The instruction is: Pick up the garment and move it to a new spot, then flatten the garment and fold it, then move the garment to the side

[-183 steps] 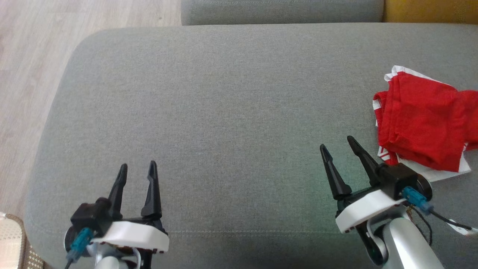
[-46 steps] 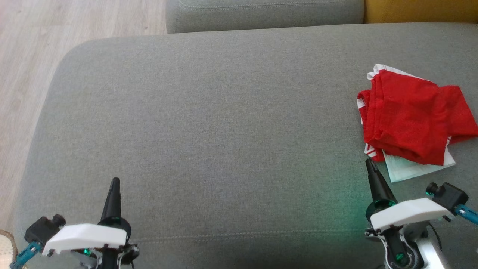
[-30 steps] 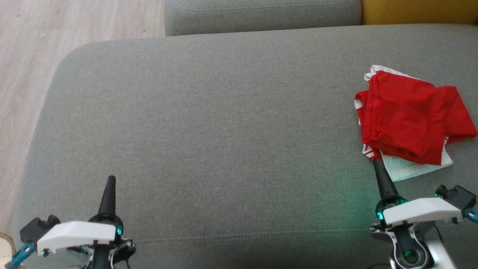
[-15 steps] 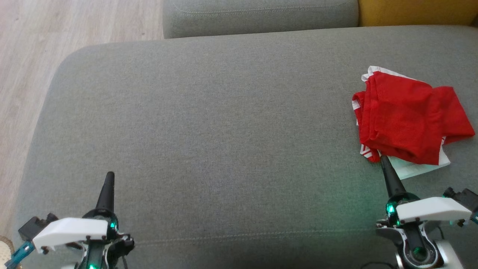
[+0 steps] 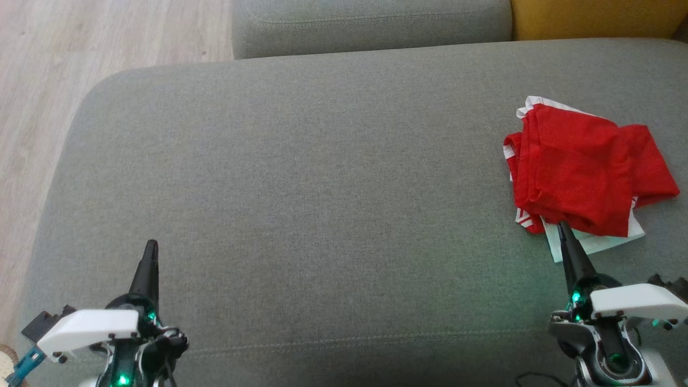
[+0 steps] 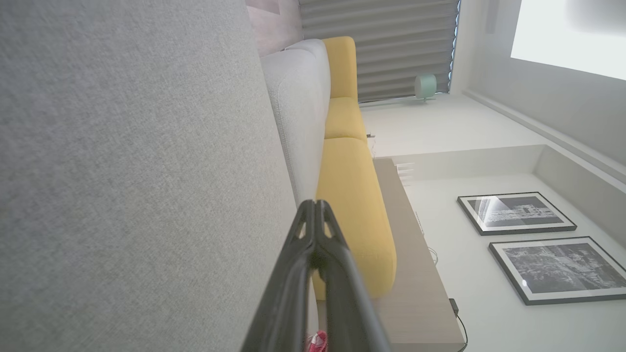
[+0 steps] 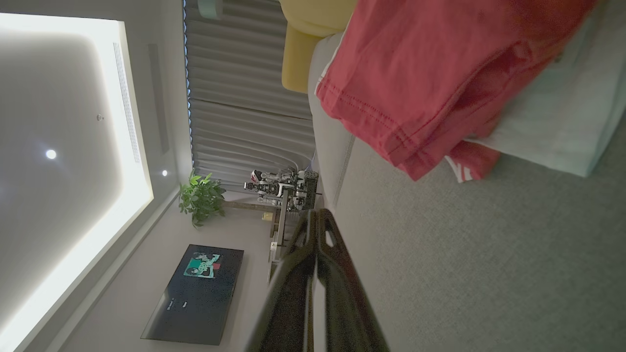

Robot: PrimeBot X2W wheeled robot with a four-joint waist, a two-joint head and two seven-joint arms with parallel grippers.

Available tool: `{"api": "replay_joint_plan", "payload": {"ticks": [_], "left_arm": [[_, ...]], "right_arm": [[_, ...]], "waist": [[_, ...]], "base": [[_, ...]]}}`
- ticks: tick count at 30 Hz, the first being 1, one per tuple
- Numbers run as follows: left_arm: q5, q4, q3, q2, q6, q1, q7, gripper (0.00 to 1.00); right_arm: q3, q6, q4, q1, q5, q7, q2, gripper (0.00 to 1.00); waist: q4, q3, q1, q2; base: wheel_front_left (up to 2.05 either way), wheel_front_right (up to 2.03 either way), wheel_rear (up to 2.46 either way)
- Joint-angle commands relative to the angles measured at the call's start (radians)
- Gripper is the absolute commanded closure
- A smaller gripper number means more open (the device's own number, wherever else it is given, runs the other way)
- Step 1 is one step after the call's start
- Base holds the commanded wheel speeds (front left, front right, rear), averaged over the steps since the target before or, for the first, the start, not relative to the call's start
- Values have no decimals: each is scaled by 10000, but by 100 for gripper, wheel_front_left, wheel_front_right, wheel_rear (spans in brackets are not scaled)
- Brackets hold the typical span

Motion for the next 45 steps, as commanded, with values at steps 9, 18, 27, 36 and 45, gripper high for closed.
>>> {"api": "replay_joint_plan", "payload": {"ticks": [9,18,27,36,45], "left_arm": [[-926,-205,548,163,-104,-687,307,100],[-1334,-174,652,151,-121,-757,456,100],[-1309,-173,681,130,-121,-759,479,100],[-1286,-171,708,111,-121,-761,501,100],[-1268,-170,730,95,-121,-763,519,100]], "right_arm": [[-44,0,-486,-286,1195,312,-117,100],[-156,0,-525,-282,1709,462,-98,100],[-189,0,-522,-285,1681,488,-74,100],[-221,0,-520,-288,1655,513,-51,100],[-246,0,-518,-290,1633,534,-33,100]], "waist": [[-37,-48,0,0],[-57,-72,0,0],[-57,-72,0,0],[-57,-72,0,0],[-57,-73,0,0]], "base": [[0,0,0],[0,0,0],[0,0,0],[0,0,0],[0,0,0]]}}
